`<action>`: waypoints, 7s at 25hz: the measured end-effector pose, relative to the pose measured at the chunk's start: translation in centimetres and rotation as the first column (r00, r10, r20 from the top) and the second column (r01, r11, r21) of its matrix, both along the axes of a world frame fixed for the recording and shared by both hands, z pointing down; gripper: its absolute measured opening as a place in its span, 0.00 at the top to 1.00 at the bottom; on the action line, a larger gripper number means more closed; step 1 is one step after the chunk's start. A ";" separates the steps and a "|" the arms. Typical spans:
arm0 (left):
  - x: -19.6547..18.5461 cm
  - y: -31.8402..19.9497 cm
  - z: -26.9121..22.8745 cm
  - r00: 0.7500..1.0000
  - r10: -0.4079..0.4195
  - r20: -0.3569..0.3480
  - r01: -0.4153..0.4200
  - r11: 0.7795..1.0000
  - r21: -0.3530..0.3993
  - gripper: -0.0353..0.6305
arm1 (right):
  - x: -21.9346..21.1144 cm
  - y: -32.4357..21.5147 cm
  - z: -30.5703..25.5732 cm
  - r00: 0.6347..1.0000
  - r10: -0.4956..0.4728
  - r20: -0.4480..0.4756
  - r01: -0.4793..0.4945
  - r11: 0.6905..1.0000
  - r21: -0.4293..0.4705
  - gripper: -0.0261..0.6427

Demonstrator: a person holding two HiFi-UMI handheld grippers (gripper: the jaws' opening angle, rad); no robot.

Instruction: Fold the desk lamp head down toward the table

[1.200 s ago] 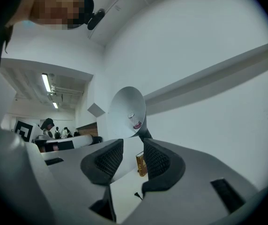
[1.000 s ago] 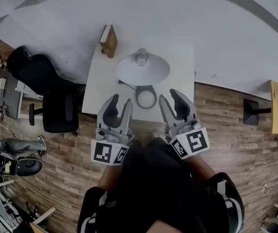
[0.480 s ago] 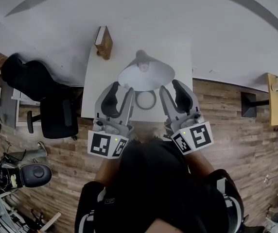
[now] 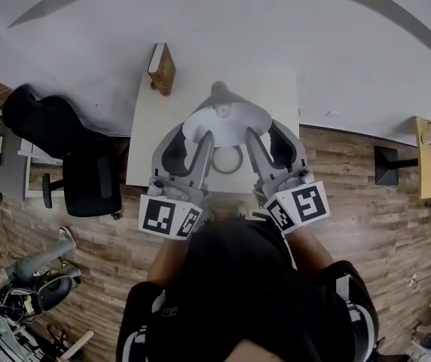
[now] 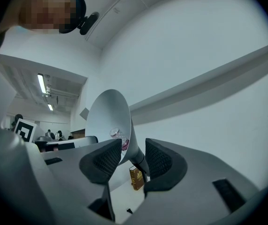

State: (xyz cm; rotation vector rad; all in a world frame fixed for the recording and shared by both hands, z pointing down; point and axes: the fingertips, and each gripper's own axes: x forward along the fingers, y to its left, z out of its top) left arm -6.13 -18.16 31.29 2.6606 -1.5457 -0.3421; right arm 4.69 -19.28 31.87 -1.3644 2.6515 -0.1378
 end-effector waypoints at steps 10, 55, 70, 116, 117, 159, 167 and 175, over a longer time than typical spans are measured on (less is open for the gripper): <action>-0.5 -0.6 0.4 1.000 -0.002 -0.002 0.002 1.000 -0.010 0.75 | -1.1 -0.5 0.3 1.000 -0.030 -0.003 0.030 1.000 -0.004 0.76; -0.2 1.3 2.5 0.998 0.060 -0.001 -0.060 0.998 -0.037 0.83 | -0.9 1.3 2.6 1.000 0.012 -0.023 -0.014 0.999 -0.052 0.87; -0.1 1.6 4.4 0.998 0.055 -0.007 -0.056 0.996 -0.063 0.85 | -0.8 1.7 4.3 0.999 0.004 -0.036 -0.007 0.997 -0.081 0.89; 0.0 2.0 12.2 0.997 0.056 0.047 -0.047 0.984 -0.169 0.89 | -0.9 2.1 11.6 0.985 -0.014 -0.174 -0.020 0.982 -0.188 0.90; 0.1 2.0 12.2 0.997 0.056 0.046 -0.047 0.985 -0.169 0.89 | -1.0 2.2 11.6 0.982 -0.021 -0.186 -0.014 0.983 -0.185 0.87; 0.1 1.9 12.4 0.991 0.103 0.080 -0.089 0.982 -0.165 0.89 | -3.2 4.4 7.0 0.699 -0.132 -0.703 0.231 0.972 0.046 0.79; 0.8 3.6 9.7 0.953 0.165 0.253 -0.153 0.986 -0.068 0.67 | -3.1 4.4 6.9 0.702 -0.132 -0.700 0.231 0.972 0.049 0.79; 2.2 6.2 6.6 0.774 0.206 0.599 -0.243 0.970 -0.020 0.62 | -3.0 4.5 7.0 0.698 -0.132 -0.704 0.238 0.970 0.053 0.79</action>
